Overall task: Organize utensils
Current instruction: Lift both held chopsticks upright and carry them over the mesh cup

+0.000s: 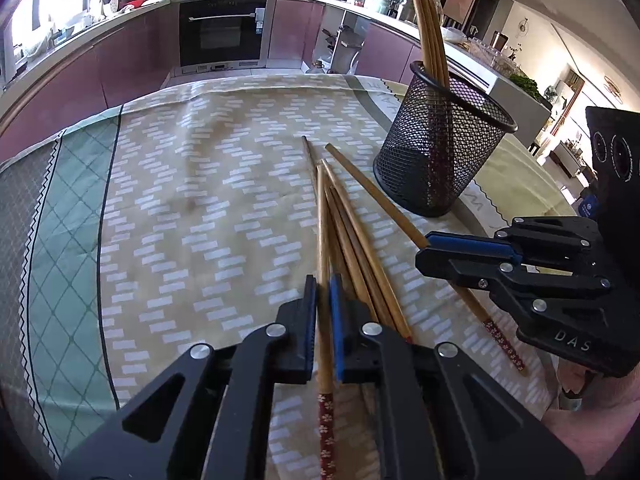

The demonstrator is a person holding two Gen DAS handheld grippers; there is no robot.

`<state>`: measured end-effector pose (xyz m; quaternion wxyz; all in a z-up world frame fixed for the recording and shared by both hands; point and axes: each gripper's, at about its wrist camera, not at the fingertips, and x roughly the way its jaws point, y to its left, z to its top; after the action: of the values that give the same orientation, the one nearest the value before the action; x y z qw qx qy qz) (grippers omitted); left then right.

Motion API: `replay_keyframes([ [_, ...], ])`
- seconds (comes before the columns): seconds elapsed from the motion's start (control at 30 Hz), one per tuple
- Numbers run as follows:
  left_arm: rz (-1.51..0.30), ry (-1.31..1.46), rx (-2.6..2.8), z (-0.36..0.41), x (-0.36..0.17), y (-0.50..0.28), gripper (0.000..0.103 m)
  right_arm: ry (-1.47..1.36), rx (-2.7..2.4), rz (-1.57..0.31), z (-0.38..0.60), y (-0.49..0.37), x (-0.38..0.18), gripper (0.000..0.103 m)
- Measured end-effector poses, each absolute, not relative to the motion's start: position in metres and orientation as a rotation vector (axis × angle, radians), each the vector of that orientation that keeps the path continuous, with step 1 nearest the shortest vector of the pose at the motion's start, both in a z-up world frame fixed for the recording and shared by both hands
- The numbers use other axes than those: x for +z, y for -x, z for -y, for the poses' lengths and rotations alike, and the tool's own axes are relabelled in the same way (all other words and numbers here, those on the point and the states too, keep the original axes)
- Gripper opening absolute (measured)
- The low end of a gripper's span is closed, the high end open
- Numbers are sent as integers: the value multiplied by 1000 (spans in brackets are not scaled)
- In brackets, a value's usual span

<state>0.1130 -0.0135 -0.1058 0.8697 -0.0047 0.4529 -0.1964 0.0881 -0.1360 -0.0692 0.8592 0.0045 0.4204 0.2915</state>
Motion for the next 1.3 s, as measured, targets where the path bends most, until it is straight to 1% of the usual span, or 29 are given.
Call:
replay_keyframes([
  [0.23, -863, 58, -466, 5, -71, -98, 7, -19, 639, -796, 143, -76, -44, 6],
  [0.7, -672, 178, -614, -5, 6, -78, 7, -130, 608, -611, 199, -62, 15, 6],
  [1.03, -553, 214, -630, 12, 44, -101, 7, -127, 566, -502, 225, -73, 57, 6],
  [1.3, -475, 170, -617, 35, 78, -120, 7, -116, 519, -404, 243, -88, 92, 6],
])
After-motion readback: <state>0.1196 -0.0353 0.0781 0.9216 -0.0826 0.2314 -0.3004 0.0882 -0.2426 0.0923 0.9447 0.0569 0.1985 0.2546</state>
